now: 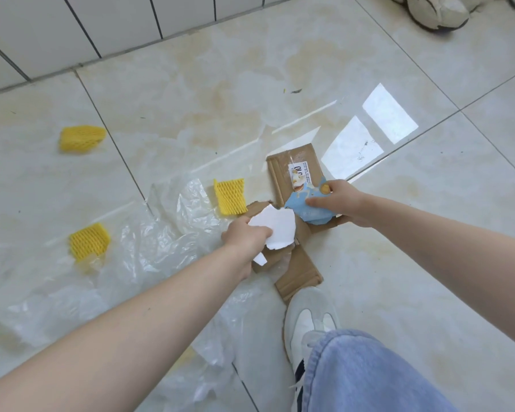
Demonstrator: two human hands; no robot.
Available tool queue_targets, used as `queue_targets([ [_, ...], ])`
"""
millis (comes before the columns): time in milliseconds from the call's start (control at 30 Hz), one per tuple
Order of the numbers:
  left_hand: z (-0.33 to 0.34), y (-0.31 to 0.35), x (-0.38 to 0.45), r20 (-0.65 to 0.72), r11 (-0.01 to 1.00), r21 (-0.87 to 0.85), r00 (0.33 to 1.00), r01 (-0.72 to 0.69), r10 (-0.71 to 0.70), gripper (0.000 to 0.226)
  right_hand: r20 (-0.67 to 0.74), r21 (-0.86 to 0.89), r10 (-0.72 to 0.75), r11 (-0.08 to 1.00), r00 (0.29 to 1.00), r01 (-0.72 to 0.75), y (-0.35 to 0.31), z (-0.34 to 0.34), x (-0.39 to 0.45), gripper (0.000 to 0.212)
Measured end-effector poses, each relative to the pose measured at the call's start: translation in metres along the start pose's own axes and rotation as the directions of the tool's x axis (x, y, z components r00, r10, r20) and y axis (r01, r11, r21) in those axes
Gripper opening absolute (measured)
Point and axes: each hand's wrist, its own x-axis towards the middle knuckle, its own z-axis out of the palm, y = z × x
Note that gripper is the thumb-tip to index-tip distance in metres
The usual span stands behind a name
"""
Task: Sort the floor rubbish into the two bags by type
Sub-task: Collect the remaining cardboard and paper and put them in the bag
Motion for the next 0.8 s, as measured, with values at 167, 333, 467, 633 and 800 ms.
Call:
queue_targets([
  [167, -0.003, 0.002, -0.011, 0.045, 0.992, -0.115, 0.997, -0.057, 0.063, 0.021, 0.023, 0.095, -0.024, 0.995, 0.999, 0.022, -0.009, 0.007, -0.004, 0.027],
  [333, -0.013, 0.02, -0.02, 0.005, 0.971, -0.156, 0.983, -0.18, 0.183, 0.02, -0.094, 0.097, -0.21, 0.971, 0.973, 0.219, -0.048, 0.011, -0.008, 0.007],
  [467, -0.039, 0.031, -0.027, 0.019, 0.956, -0.072, 0.958, -0.285, 0.287, 0.016, -0.112, 0.153, -0.306, 0.935, 0.946, 0.32, -0.077, 0.019, -0.016, 0.026],
  [633, -0.088, 0.021, -0.036, -0.02, 0.953, -0.035, 0.954, -0.3, 0.299, 0.032, -0.094, 0.288, -0.348, 0.887, 0.933, 0.36, -0.092, 0.037, -0.03, 0.026],
  [800, -0.138, -0.002, -0.048, -0.115, 0.955, -0.069, 0.953, -0.289, 0.28, 0.035, -0.069, 0.326, -0.337, 0.882, 0.939, 0.341, -0.093, 0.063, -0.043, 0.029],
])
